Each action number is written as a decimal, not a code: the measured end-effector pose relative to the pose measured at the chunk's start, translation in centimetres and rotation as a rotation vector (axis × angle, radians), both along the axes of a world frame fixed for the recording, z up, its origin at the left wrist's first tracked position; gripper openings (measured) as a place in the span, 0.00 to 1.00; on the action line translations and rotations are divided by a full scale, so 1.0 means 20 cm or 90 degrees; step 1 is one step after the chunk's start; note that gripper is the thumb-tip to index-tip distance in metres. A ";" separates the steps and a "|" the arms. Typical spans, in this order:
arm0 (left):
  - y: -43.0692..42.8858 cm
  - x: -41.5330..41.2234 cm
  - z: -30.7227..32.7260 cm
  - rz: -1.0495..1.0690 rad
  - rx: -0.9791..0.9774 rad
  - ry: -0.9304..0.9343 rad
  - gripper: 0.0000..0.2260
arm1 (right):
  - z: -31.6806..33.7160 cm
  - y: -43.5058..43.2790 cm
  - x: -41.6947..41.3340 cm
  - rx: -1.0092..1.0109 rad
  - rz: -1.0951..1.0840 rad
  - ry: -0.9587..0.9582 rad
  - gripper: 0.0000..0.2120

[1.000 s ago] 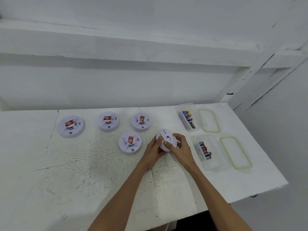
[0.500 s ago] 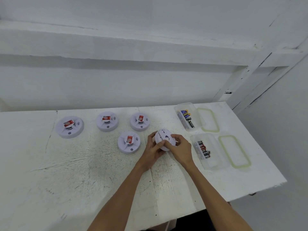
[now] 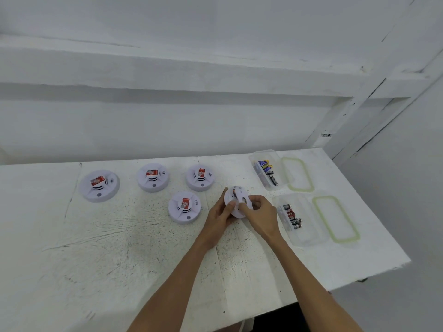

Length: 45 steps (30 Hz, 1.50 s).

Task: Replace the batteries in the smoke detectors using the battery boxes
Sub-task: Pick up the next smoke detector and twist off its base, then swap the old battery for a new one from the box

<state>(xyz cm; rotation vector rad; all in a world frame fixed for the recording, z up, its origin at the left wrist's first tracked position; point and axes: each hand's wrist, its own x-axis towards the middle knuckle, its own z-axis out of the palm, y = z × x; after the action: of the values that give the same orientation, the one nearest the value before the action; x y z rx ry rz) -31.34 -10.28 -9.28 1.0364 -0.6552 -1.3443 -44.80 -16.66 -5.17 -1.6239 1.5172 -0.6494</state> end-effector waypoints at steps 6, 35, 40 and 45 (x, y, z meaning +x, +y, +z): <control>-0.04 0.02 -0.06 0.054 0.062 0.114 0.21 | 0.02 0.01 -0.03 -0.042 -0.121 0.005 0.20; -0.03 -0.01 -0.08 0.054 0.083 0.022 0.24 | -0.04 -0.01 -0.02 -0.103 0.087 -0.090 0.15; -0.02 -0.03 -0.10 0.103 0.069 -0.002 0.15 | -0.05 0.00 -0.01 -0.127 0.093 -0.064 0.15; -0.02 -0.04 -0.07 0.101 0.025 -0.043 0.17 | -0.05 -0.01 -0.01 -0.200 0.150 0.042 0.13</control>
<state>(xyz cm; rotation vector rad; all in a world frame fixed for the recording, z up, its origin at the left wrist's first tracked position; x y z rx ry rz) -32.15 -10.66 -10.59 1.1457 -0.5869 -1.1923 -45.09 -16.84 -6.26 -2.0420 1.2878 -0.7349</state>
